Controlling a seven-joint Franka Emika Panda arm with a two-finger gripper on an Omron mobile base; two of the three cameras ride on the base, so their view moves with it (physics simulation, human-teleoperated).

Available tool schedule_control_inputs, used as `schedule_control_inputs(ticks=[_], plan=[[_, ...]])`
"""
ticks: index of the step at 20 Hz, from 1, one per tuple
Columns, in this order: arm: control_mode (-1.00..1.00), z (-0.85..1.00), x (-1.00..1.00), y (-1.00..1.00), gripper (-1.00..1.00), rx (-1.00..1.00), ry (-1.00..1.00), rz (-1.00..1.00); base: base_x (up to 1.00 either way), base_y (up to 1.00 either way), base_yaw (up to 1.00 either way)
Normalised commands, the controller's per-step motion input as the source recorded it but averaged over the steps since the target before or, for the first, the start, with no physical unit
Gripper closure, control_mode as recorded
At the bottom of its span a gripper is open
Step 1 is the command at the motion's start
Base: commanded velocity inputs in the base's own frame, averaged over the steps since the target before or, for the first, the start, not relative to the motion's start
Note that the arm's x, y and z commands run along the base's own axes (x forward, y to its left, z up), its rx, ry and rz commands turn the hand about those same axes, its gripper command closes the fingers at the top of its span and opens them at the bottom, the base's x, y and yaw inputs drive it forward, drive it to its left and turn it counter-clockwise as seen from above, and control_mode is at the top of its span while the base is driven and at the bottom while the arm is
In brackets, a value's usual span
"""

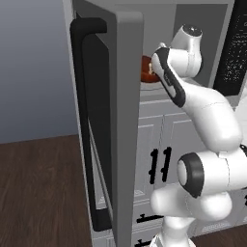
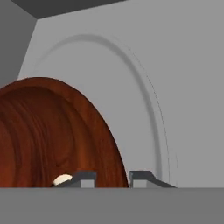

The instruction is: Pick the mushroom from the sink and place it in the bowl. Then pick the bowl and place it in the microwave. Then close the microwave door and press the start button.

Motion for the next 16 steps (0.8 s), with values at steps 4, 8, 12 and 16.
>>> schedule_control_inputs(ticks=[4, 8, 12, 16], plan=[[-1.00, 0.12, -1.00, 0.00, -1.00, 0.00, -0.15, 0.00, 0.00, 0.00, 0.00], [-1.00, -0.03, -1.00, 0.03, -1.00, -0.01, -0.22, 0.00, 0.00, 0.00, 0.00], [-1.00, 0.01, -1.00, 0.03, -1.00, 0.00, -0.27, 0.00, 0.00, 0.00, 0.00], [-1.00, -0.18, -1.00, 0.25, -1.00, 0.07, -0.02, 0.16, 0.00, 0.00, 0.00]])
